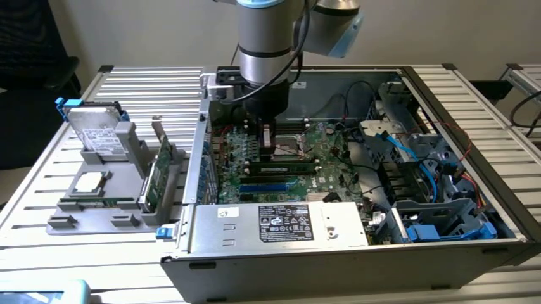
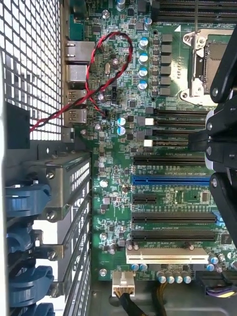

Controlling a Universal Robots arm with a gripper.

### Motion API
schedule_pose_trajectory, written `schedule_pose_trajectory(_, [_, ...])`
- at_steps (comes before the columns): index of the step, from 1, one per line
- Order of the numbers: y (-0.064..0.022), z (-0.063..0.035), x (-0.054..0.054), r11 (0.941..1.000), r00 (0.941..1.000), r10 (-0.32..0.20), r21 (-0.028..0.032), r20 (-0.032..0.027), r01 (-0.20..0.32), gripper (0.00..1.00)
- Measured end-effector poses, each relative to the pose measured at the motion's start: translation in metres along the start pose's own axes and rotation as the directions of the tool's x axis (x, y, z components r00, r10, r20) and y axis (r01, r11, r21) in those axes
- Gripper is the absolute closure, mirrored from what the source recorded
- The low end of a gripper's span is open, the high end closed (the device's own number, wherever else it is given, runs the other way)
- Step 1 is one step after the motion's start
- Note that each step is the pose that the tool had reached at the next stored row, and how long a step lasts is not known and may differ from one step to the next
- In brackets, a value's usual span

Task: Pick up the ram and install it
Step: 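Press down the ram until it locks into place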

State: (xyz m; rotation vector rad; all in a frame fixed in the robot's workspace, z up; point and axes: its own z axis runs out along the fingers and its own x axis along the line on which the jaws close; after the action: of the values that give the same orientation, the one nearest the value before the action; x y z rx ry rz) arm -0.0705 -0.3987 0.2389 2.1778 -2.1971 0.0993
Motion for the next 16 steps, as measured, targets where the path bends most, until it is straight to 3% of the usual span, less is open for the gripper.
schedule_pose_trajectory(5, [0.0015, 0.0033, 0.0, 1.0, 1.0, 0.005, -0.0046, -0.0004, -0.005, 0.89])
schedule_pose_trajectory(10, [0.0027, 0.0067, 0.0, 0.9999, 1.0, 0.009, -0.0053, 0.003, -0.009, 0.89])
schedule_pose_trajectory(16, [0.0032, 0.011, 0.0, 0.9999, 0.9998, 0.011, -0.0062, 0.0175, -0.011, 0.89])
